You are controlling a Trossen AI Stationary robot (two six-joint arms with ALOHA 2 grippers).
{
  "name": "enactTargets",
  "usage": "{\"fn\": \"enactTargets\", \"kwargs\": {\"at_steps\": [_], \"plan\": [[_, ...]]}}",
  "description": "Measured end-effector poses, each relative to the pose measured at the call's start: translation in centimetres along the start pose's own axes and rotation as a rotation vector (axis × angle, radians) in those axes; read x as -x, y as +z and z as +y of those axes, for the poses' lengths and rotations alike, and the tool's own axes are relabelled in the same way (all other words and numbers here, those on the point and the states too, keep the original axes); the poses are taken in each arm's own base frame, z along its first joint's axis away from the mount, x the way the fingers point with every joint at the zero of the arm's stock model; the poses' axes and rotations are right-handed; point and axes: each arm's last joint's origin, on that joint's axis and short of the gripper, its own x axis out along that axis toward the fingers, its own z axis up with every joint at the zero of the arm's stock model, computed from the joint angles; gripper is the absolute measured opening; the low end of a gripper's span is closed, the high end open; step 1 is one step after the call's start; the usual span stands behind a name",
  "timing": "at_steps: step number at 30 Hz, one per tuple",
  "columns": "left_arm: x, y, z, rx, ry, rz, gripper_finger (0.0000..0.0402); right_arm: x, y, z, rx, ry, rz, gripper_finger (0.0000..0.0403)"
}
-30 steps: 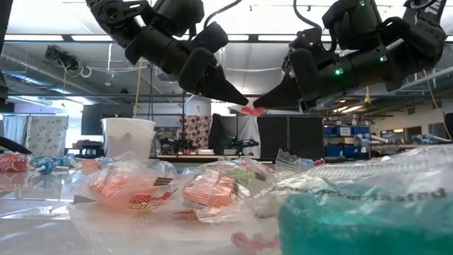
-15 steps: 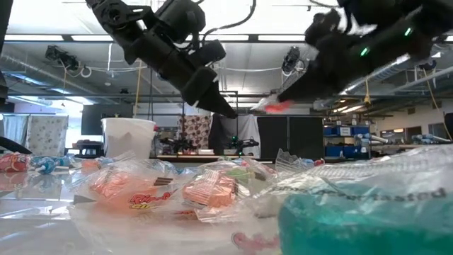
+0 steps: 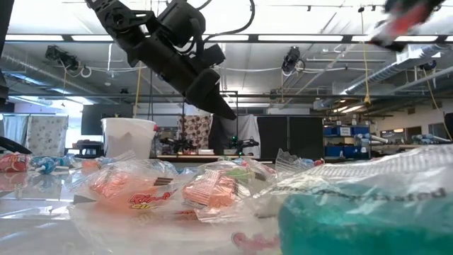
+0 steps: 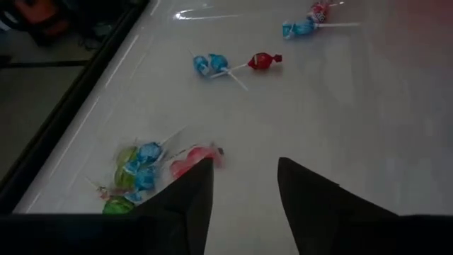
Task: Sort candy by brand, put in halloween buckets
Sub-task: Put the orange candy into the right orange bucket
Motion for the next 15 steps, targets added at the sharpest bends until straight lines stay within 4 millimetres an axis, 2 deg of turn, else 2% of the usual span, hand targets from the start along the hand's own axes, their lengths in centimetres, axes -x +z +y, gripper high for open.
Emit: {"fn": "enactTargets", "kwargs": {"at_steps": [3,6,10,15], "plan": [[0.0,0.3,0.0,0.008,0.005,-0.037,0.0166,1.1,-1.3,1.2,-0.15,0.06,0.165,0.0006],[0.0,0.5,0.1,0.013,0.005,-0.056,0.0166,1.9,-2.7,2.0,-0.245,0.022,0.305,0.0006],[0.0,0.5,-0.2,0.016,-0.052,-0.062,0.0166,2.4,-5.0,1.8,-0.334,-0.192,0.418,0.0006],[0.0,0.6,-0.3,0.016,-0.08,-0.072,0.0165,1.7,-7.2,1.5,-0.399,-0.414,0.505,0.0017]]}}
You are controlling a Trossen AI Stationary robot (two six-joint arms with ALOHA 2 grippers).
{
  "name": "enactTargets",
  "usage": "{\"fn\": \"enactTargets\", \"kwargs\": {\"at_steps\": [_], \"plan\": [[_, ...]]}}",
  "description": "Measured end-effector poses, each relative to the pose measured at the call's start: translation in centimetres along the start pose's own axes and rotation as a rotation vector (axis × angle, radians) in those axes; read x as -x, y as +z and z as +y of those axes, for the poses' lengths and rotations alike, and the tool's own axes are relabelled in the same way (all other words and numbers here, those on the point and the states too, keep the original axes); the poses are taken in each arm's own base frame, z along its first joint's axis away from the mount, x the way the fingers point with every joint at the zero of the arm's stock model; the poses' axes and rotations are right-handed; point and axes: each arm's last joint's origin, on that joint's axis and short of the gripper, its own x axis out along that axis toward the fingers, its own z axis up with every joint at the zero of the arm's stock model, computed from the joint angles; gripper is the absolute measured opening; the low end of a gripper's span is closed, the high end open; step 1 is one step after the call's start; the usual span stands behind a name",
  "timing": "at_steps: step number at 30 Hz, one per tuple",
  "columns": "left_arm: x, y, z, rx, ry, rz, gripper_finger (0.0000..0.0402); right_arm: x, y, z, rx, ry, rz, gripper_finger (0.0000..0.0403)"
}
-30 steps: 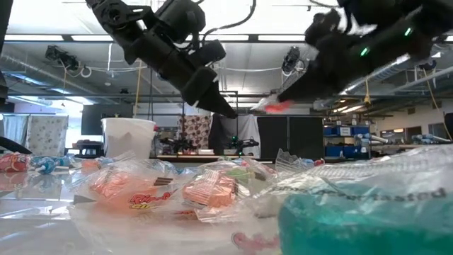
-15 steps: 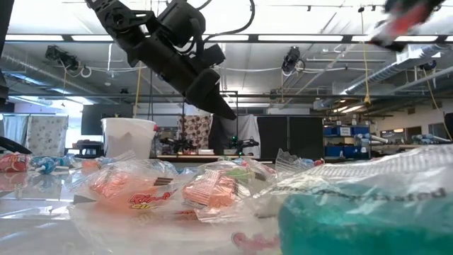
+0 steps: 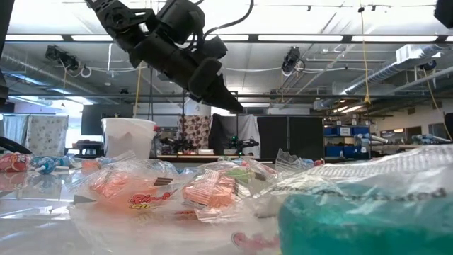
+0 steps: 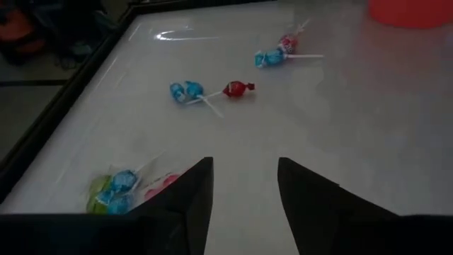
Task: Sort candy by brand, put in halloween buckets
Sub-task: Put the orange candy into the right orange bucket
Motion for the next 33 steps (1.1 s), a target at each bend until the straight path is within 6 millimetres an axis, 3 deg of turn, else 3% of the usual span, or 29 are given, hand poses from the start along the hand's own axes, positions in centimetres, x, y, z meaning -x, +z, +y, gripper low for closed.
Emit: {"fn": "enactTargets", "kwargs": {"at_steps": [9,15,18,24,33], "plan": [[0.0,0.2,-0.4,-0.008,-0.052,-0.024,0.0165,-0.9,0.0,0.5,0.043,-0.087,-0.033,0.0103],[-0.8,0.4,0.0,0.005,-0.001,-0.103,0.0166,0.9,0.7,1.0,0.226,-0.054,-0.223,0.0129],[-1.8,0.4,0.7,0.019,0.01,-0.113,0.0177,2.6,1.4,1.6,0.265,-0.05,-0.409,0.0128],[-5.3,-0.8,3.0,0.086,0.024,0.135,0.0224,4.9,2.7,2.5,0.342,-0.1,-0.736,0.0128],[-9.2,-2.6,3.0,0.027,0.017,0.243,0.0258,4.0,3.9,1.8,0.31,-0.234,-0.806,0.0128]]}}
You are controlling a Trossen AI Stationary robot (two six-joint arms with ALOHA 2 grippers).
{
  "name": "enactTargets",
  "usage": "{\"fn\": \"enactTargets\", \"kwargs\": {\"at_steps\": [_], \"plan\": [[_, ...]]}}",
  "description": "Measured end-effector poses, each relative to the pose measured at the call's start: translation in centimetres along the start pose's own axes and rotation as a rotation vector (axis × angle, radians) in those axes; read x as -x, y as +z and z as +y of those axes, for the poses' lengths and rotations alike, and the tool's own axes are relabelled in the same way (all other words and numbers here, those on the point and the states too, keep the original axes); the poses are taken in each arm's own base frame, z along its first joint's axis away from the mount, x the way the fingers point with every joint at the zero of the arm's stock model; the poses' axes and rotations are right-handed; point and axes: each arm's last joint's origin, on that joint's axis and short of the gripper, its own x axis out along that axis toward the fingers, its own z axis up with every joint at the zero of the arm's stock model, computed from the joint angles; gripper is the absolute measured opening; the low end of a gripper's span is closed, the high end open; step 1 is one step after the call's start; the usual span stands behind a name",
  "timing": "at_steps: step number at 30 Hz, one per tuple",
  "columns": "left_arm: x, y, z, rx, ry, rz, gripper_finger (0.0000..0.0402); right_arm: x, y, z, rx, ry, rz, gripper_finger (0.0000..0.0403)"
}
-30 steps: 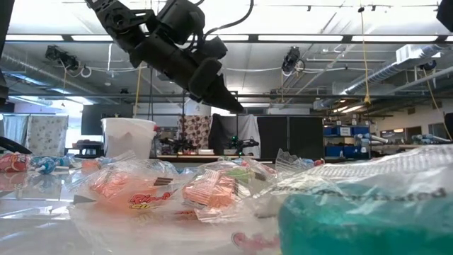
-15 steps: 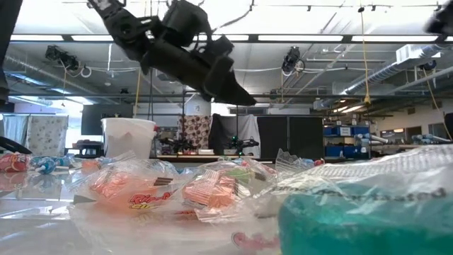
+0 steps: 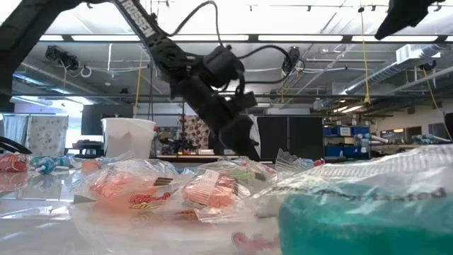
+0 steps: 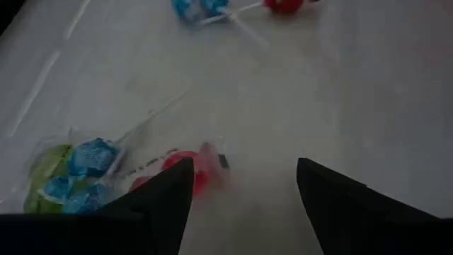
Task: Sort candy by brand, put in halloween buckets
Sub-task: Put the orange candy into the right orange bucket
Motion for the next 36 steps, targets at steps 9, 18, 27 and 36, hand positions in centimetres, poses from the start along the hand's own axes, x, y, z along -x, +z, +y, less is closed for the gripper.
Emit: {"fn": "enactTargets", "kwargs": {"at_steps": [9,18,27,36], "plan": [[-0.8,-0.5,1.4,0.019,0.142,0.061,0.0156,-3.2,-1.9,0.3,0.043,-0.088,0.071,0.0128],[-0.7,-0.9,2.2,0.08,0.053,0.091,0.001,-6.3,-2.2,0.9,0.017,-0.159,0.003,0.0128],[2.7,2.4,0.5,0.065,-0.244,-0.066,0.0004,-10.4,-0.8,1.3,0.134,-0.08,-0.139,0.0133],[5.9,5.7,-2.6,-0.042,-0.711,-0.334,0.0004,-11.3,0.5,1.5,0.472,-0.051,-0.253,0.0136]]}}
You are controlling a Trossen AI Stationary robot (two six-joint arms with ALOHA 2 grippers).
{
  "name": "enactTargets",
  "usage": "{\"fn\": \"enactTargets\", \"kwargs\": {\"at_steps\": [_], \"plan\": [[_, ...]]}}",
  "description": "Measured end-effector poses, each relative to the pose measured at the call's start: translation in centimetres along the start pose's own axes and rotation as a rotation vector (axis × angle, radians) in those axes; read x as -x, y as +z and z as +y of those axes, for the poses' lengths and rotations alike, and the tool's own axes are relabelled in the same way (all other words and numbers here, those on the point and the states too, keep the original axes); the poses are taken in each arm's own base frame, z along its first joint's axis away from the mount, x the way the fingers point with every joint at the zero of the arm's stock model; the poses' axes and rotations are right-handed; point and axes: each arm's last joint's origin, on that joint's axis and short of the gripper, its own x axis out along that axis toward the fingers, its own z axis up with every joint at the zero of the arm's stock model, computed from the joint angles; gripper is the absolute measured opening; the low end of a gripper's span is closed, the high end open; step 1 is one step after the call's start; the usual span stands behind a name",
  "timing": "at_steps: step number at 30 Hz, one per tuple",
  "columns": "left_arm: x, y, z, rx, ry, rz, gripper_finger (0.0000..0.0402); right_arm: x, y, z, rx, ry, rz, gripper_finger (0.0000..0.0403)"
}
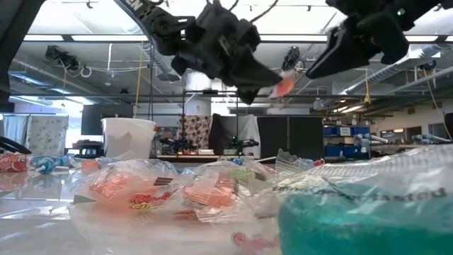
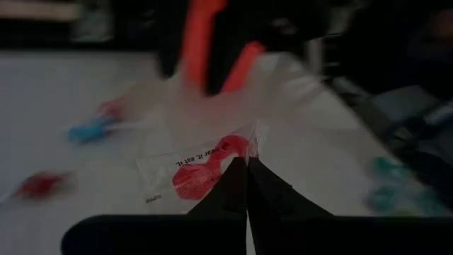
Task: Sort candy by brand, put in halloween buckets
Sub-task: Put the orange candy into the right orange bucket
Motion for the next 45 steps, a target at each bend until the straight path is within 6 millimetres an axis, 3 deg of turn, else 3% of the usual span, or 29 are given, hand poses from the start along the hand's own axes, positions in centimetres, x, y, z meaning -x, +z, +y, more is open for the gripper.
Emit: {"fn": "enactTargets", "kwargs": {"at_steps": [9,19,22,26,28,33,36,41,45], "plan": [[-0.8,0.8,-1.4,-0.06,-0.076,-0.06,0.0004,-0.4,1.1,0.8,0.173,0.139,-0.121,0.0136],[-0.8,0.9,-1.4,-0.068,-0.074,-0.076,0.0004,-2.4,1.2,1.8,0.225,0.08,-0.128,0.0128],[-0.8,0.9,-1.4,-0.038,-0.076,-0.073,0.0004,-2.6,1.3,2.0,0.216,0.072,-0.134,0.0099],[-0.8,0.9,-1.3,0.042,-0.061,-0.068,0.0025,-2.5,1.2,2.0,0.208,0.081,-0.126,0.0022],[-0.6,0.9,-1.0,0.06,-0.049,-0.069,0.0046,-2.3,1.0,1.8,0.18,0.095,-0.106,0.0018],[0.4,0.5,0.6,0.123,0.021,-0.05,0.0101,-0.7,0.6,1.0,0.063,0.168,0.025,0.0015],[1.5,-0.3,2.5,0.191,0.197,-0.002,0.0122,1.2,0.6,0.2,-0.034,0.295,0.098,0.0014],[3.8,-2.3,5.3,0.283,0.6,0.146,0.013,5.2,1.1,-1.7,-0.246,0.491,0.163,0.0015],[5.4,-3.6,6.5,0.375,0.688,0.235,0.0131,8.1,0.3,-3.0,-0.432,0.595,0.283,0.0021]]}}
